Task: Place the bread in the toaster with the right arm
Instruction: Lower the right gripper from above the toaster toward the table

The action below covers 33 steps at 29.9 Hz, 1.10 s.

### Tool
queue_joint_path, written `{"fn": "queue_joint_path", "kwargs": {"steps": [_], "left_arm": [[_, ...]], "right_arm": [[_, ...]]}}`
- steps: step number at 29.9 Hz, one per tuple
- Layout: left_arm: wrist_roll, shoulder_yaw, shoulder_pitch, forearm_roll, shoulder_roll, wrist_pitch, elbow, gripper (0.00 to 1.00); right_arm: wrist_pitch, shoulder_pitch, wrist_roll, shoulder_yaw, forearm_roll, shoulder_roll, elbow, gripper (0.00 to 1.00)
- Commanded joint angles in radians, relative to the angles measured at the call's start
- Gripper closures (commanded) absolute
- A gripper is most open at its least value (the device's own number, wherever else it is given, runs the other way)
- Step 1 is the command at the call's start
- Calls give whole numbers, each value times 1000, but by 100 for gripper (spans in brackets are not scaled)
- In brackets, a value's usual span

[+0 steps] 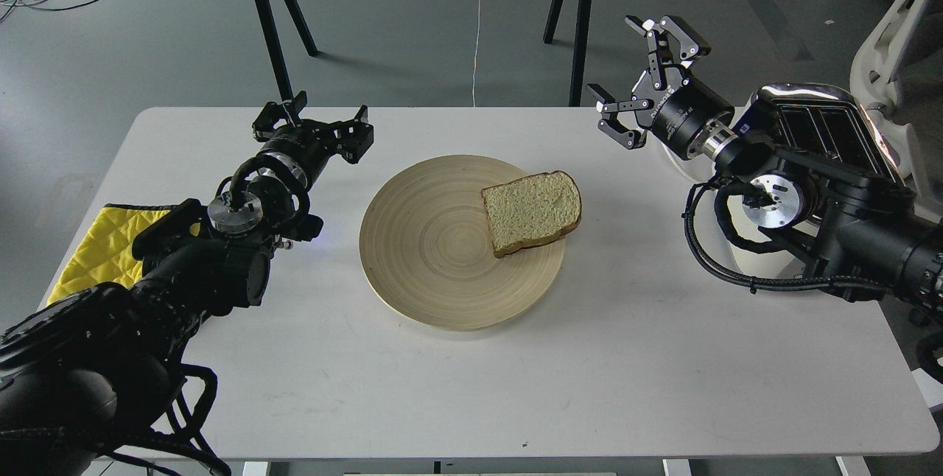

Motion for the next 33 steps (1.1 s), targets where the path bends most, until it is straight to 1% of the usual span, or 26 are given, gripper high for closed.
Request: {"fn": "queue_joint_path", "kwargs": {"steps": [1, 7, 13, 18, 23, 27, 31, 33], "left_arm": [[1, 6, -3, -1, -2, 40, 0, 0], [-2, 6, -9, 0, -10, 48, -2, 0], [-1, 6, -9, 0, -10, 48, -2, 0], [-1, 8, -9, 0, -10, 48, -2, 0], [-1, 8, -9, 0, -8, 48, -2, 0], [-2, 6, -9, 0, -8, 48, -2, 0], [-2, 6, -11, 0, -10, 48, -2, 0], [-1, 6, -11, 0, -10, 48, -2, 0]], "right_arm": [[0, -2, 0, 4, 0, -8, 0, 0], [0, 5, 0, 5, 0, -8, 2, 0], [0, 60, -1, 38, -5, -12, -5, 0], [0, 100, -3, 36, -99, -55, -2, 0], [-7, 107, -6, 38, -179, -60, 9, 0], [-99, 132, -17, 30, -245, -81, 20, 0], [-221, 141, -46, 25, -388, -72, 18, 0], [-268, 140, -51, 25, -452, -66, 17, 0]]}}
